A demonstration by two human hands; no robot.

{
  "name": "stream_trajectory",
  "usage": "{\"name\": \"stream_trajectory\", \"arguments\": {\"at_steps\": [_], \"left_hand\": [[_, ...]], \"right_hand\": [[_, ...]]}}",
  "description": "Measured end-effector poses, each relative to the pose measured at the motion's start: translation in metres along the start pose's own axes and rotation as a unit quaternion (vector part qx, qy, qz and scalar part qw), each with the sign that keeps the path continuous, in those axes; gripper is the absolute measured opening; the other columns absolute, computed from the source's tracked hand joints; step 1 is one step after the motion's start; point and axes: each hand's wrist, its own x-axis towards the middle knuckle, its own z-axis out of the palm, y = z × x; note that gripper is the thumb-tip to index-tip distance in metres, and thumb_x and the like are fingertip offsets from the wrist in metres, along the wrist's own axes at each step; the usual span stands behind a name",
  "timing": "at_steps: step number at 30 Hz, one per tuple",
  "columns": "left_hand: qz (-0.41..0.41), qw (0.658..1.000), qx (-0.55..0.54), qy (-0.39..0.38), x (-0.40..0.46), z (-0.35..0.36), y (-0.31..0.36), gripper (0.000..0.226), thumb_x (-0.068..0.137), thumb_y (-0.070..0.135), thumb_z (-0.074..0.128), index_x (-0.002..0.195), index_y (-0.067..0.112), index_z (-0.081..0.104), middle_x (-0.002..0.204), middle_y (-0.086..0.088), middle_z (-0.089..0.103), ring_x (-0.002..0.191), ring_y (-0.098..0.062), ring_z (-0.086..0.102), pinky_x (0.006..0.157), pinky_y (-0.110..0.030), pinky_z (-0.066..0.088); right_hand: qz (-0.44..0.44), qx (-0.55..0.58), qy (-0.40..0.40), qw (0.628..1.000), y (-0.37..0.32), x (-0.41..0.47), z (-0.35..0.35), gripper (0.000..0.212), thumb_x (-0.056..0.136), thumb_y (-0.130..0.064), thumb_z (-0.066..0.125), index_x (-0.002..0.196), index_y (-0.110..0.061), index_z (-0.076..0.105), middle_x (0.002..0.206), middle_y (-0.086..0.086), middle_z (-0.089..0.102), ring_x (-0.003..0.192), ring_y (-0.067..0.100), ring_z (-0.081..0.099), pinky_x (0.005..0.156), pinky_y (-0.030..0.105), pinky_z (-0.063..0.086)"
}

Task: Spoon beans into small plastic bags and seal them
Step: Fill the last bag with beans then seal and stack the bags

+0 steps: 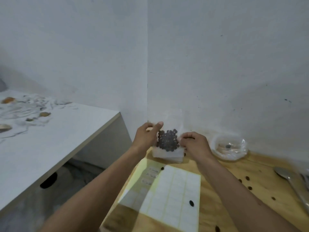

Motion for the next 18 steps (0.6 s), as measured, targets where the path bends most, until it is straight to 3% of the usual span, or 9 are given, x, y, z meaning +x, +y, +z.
{"name": "stream_trajectory", "arguments": {"at_steps": [2,5,7,10,11,12,14,16,18], "left_hand": [[0.033,0.999,-0.021,0.007,0.000,-0.011,0.003,0.025,0.094,0.041,0.070,0.089,0.016,0.074,0.088,-0.004,0.070,0.082,-0.016,0.063,0.078,-0.033,0.050],[0.041,0.996,-0.051,0.057,0.002,-0.030,0.002,0.018,0.094,0.038,0.071,0.085,0.023,0.076,0.092,-0.002,0.078,0.093,-0.022,0.070,0.091,-0.042,0.054],[0.042,0.994,-0.064,0.072,0.001,-0.043,-0.001,0.020,0.095,0.037,0.069,0.082,0.023,0.074,0.094,-0.005,0.079,0.099,-0.027,0.071,0.096,-0.049,0.054],[0.040,0.991,-0.078,0.097,-0.004,-0.057,-0.003,0.020,0.098,0.033,0.067,0.087,0.016,0.071,0.092,-0.006,0.078,0.089,-0.024,0.067,0.088,-0.046,0.053],[0.039,0.991,-0.081,0.098,-0.006,-0.060,-0.005,0.020,0.098,0.032,0.066,0.089,0.014,0.070,0.090,-0.006,0.078,0.087,-0.023,0.066,0.083,-0.044,0.052],[0.037,0.991,-0.083,0.099,-0.008,-0.062,-0.006,0.020,0.098,0.031,0.066,0.091,0.012,0.070,0.088,-0.005,0.077,0.086,-0.022,0.065,0.080,-0.041,0.051],[0.032,0.991,-0.085,0.103,-0.011,-0.066,-0.008,0.024,0.098,0.030,0.066,0.095,0.007,0.070,0.087,-0.005,0.076,0.084,-0.021,0.064,0.078,-0.039,0.050],[0.027,0.991,-0.085,0.102,-0.014,-0.067,-0.009,0.030,0.098,0.031,0.066,0.098,0.001,0.070,0.089,-0.007,0.076,0.084,-0.022,0.062,0.079,-0.040,0.049],[0.024,0.991,-0.090,0.101,-0.016,-0.067,-0.010,0.030,0.098,0.030,0.066,0.098,0.000,0.070,0.089,-0.008,0.075,0.085,-0.023,0.061,0.080,-0.040,0.049]], "right_hand": [[-0.021,0.000,-0.010,1.000,-0.005,-0.006,0.006,0.008,0.087,-0.016,0.077,0.093,-0.013,0.074,0.095,0.005,0.076,0.091,0.022,0.071,0.078,0.036,0.058],[-0.079,-0.120,-0.017,0.990,-0.009,-0.021,0.017,0.019,0.090,-0.025,0.074,0.106,-0.017,0.071,0.104,-0.003,0.070,0.095,0.014,0.065,0.082,0.029,0.051],[-0.125,-0.231,-0.053,0.963,-0.008,-0.031,0.025,0.017,0.092,-0.026,0.069,0.106,-0.019,0.074,0.108,-0.004,0.072,0.101,0.015,0.066,0.088,0.032,0.053],[-0.170,-0.392,-0.133,0.894,0.000,-0.045,0.043,0.023,0.096,-0.024,0.063,0.111,-0.016,0.078,0.123,0.001,0.071,0.117,0.022,0.063,0.102,0.037,0.049],[-0.172,-0.425,-0.147,0.876,0.003,-0.048,0.046,0.020,0.096,-0.025,0.062,0.100,-0.016,0.079,0.111,0.001,0.074,0.108,0.023,0.066,0.094,0.037,0.052],[-0.167,-0.454,-0.153,0.862,0.006,-0.051,0.049,0.026,0.096,-0.024,0.060,0.077,-0.017,0.076,0.086,0.001,0.072,0.085,0.021,0.066,0.074,0.033,0.053],[-0.154,-0.485,-0.138,0.849,0.012,-0.054,0.054,0.048,0.094,-0.021,0.060,0.049,-0.016,0.045,0.051,0.000,0.041,0.050,0.015,0.039,0.048,0.027,0.031],[-0.153,-0.504,-0.122,0.841,0.015,-0.059,0.059,0.052,0.092,-0.022,0.064,0.049,-0.016,0.036,0.051,0.000,0.031,0.050,0.018,0.032,0.047,0.026,0.025],[-0.152,-0.505,-0.104,0.843,0.017,-0.062,0.065,0.050,0.090,-0.022,0.068,0.051,-0.017,0.037,0.054,0.000,0.033,0.053,0.020,0.035,0.050,0.026,0.030]]}}
